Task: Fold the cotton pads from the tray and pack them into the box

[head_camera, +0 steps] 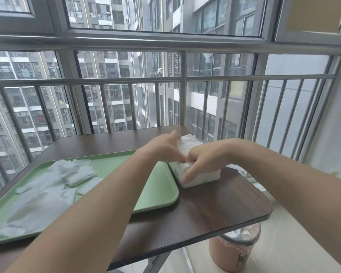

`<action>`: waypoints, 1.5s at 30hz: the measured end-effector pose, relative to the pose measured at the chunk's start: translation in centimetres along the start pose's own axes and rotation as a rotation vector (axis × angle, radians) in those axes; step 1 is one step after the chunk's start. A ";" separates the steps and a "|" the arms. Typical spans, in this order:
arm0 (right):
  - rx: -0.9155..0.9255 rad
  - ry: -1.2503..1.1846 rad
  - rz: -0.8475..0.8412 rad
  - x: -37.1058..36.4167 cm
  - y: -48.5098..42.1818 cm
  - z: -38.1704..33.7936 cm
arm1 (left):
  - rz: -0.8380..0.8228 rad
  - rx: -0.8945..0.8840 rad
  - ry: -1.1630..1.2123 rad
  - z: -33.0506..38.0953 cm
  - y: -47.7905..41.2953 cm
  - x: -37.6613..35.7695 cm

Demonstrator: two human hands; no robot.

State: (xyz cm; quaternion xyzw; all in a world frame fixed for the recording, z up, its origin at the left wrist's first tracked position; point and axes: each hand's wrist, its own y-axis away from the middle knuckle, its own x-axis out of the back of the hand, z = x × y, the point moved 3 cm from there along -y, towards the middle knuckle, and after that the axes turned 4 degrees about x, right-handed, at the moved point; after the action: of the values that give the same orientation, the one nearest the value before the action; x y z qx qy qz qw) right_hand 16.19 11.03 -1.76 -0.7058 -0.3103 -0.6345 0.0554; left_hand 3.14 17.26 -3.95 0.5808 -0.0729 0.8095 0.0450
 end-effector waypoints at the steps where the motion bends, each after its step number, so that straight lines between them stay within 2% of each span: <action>1: 0.003 -0.008 0.000 -0.1 -0.1 0.0 | 0.002 -0.003 0.008 0.0 0.0 0.0; 5: 0.009 -0.150 0.032 0.4 -0.1 0.4 | 0.000 -0.011 0.080 -0.3 0.2 0.0; 8: 0.047 -0.164 0.034 0.5 0.3 0.7 | -0.004 -0.017 0.136 -0.3 0.3 0.0; 13: 0.050 -0.217 0.202 0.8 0.8 1.4 | -0.006 -0.016 0.200 -0.6 0.4 -0.3; 17: 0.086 -0.085 0.301 1.0 0.9 0.9 | -0.016 -0.053 0.323 -0.7 1.3 0.4; 21: 0.042 0.050 0.428 1.8 0.8 -0.3 | 0.041 -0.050 0.259 -1.8 3.3 1.9; 26: 0.124 -0.078 0.527 2.2 -0.8 -4.0 | 0.058 -0.003 0.159 -5.1 6.6 4.4; 31: 0.243 -0.194 0.508 2.0 -3.8 -9.7 | 0.074 0.072 0.068 -10.5 9.9 7.2; 36: 0.324 -0.194 0.349 0.6 -7.7 -14.8 | 0.142 0.158 0.081 -16.5 12.9 9.0; 40: 0.279 -0.124 0.153 -1.2 -11.4 -16.2 | 0.227 0.211 0.097 -19.9 14.1 9.3; 45: 0.195 0.039 0.181 -2.9 -14.1 -17.2 | 0.307 0.245 0.164 -22.2 13.2 8.8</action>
State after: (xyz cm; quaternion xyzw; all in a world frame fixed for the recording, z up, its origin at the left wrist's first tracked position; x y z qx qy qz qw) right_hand -5.75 13.13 -5.65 -0.7096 -0.3044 -0.6074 0.1869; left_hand -22.52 7.98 -3.49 0.4962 -0.0578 0.8542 -0.1440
